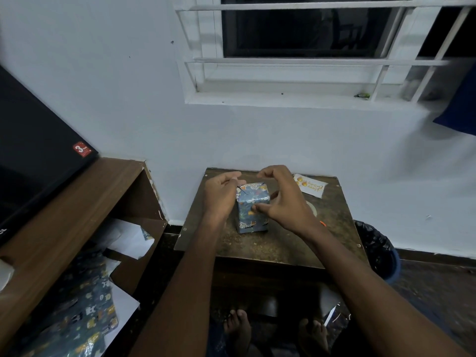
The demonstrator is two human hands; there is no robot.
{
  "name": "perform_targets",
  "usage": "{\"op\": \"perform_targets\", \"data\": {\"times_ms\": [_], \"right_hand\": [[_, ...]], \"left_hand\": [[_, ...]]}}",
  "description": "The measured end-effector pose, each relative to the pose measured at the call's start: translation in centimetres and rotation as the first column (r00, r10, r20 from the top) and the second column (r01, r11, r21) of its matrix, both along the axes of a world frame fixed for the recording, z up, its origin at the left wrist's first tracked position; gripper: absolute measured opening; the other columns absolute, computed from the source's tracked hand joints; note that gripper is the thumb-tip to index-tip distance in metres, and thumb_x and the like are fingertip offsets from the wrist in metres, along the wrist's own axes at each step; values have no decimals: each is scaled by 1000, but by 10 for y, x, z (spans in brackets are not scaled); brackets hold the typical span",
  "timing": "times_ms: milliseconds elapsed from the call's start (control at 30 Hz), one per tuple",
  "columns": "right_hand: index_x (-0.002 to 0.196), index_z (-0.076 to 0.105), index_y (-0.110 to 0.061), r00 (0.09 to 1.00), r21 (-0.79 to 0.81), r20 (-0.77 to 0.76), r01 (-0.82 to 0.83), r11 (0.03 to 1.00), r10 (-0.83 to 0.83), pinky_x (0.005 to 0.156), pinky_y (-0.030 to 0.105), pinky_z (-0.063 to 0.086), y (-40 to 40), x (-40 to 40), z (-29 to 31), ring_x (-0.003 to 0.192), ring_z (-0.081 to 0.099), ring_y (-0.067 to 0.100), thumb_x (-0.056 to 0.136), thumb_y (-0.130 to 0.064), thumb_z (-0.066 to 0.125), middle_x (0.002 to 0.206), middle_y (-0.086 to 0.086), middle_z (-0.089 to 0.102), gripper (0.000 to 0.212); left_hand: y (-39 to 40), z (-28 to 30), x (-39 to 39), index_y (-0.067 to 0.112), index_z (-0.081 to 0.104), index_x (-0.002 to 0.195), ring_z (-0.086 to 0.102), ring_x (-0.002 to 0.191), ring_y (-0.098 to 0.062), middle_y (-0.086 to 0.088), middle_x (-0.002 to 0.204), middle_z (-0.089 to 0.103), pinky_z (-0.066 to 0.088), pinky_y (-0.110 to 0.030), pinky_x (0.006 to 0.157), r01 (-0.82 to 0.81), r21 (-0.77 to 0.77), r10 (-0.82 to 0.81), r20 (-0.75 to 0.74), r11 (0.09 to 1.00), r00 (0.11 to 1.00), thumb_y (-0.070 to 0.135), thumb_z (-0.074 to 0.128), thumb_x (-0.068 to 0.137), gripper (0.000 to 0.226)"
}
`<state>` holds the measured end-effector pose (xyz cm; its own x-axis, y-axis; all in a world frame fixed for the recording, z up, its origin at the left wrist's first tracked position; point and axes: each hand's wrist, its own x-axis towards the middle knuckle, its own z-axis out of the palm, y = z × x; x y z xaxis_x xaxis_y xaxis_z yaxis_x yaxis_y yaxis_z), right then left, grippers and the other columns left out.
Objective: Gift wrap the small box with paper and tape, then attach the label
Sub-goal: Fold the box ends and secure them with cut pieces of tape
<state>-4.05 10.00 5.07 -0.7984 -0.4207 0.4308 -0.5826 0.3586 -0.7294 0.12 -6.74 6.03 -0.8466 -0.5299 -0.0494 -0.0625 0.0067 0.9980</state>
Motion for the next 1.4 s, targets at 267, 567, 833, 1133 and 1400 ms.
{"op": "perform_targets", "data": {"times_ms": [267,567,833,1133,1400], "right_hand": [[128,55,-19,972,6,233,-25,1000,23,79,24,51,5,-1,-3,106,57,1,61,-6,96,115,-12,58,79],[130,55,-22,921,-48,367,-123,991,132,80,38,63,23,1,1,113,59,14,61,-9,100,125,-2,57,84],[108,68,-26,953,345,268,42,938,-141,80,28,46,82,-21,9,111,58,16,67,-17,93,117,-5,62,48],[100,77,-23,951,774,-173,292,562,-256,93,42,39,67,-17,-29,122,40,26,86,-35,70,114,0,55,20],[95,67,-16,950,391,150,196,899,-272,84,38,52,78,-23,-5,98,65,23,96,-17,68,95,1,74,2]], "left_hand": [[9,10,-1,22,77,120,71,90,4,13,99,79,57,-18,81,-41,-363,-20,-164,931,986,8,57,103,30],[37,22,-26,24,62,141,68,113,-1,9,118,75,56,-21,95,265,-393,-356,-178,881,918,1,46,105,46],[55,7,-39,19,79,116,73,90,2,11,95,80,59,-20,85,270,-543,-393,-122,795,911,0,54,98,37],[66,-4,-36,26,82,111,72,98,-5,13,108,79,61,-36,86,233,-787,-425,-40,571,904,9,60,97,31],[61,-7,-38,23,81,108,64,105,-6,11,123,67,60,-34,82,166,-799,-414,-111,577,903,9,70,95,22]]}}
